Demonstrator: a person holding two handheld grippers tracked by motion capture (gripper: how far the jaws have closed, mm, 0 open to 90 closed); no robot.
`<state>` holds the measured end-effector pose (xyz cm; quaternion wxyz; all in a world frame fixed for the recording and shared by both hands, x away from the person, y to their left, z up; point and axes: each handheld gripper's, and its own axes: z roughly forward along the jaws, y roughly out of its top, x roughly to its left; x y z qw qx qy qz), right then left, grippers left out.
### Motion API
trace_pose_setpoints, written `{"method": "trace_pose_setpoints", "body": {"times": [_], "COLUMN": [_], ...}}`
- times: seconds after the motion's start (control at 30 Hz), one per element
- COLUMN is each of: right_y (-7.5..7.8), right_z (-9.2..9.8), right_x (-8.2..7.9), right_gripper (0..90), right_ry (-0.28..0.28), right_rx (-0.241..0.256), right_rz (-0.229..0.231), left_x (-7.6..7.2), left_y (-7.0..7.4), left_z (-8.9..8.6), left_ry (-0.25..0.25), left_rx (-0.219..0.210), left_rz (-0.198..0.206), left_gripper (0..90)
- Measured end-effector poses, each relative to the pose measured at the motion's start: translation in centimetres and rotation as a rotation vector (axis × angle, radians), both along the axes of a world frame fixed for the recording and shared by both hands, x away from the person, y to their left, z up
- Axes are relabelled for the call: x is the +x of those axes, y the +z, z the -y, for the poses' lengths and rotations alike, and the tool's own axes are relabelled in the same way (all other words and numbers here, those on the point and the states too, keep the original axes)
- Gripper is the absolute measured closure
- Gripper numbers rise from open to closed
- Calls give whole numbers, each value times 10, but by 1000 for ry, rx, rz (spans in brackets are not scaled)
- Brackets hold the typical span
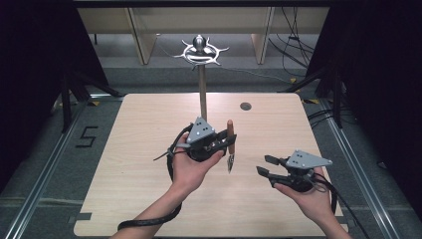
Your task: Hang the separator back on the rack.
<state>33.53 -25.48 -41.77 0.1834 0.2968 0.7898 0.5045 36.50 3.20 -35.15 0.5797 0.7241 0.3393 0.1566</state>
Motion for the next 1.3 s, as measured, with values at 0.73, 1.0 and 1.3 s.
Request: {"method": "trace_pose_setpoints", "body": {"times": [0.73,1.0,1.3], "right_y": [-13,-15,-15], "right_z": [29,28,27], "right_x": [-12,-12,-14], "right_gripper": [498,498,498], "right_ry": [-60,-48,-57], "right_rx": [6,0,8], "right_rz": [-19,-36,-72], "left_x": [10,14,19], "left_y": [6,13,22], "left_z": [-16,-17,-16], "left_ry": [34,49,62], "left_rx": [66,72,75], "left_rz": [51,73,91], "left_gripper": [714,714,714]}}
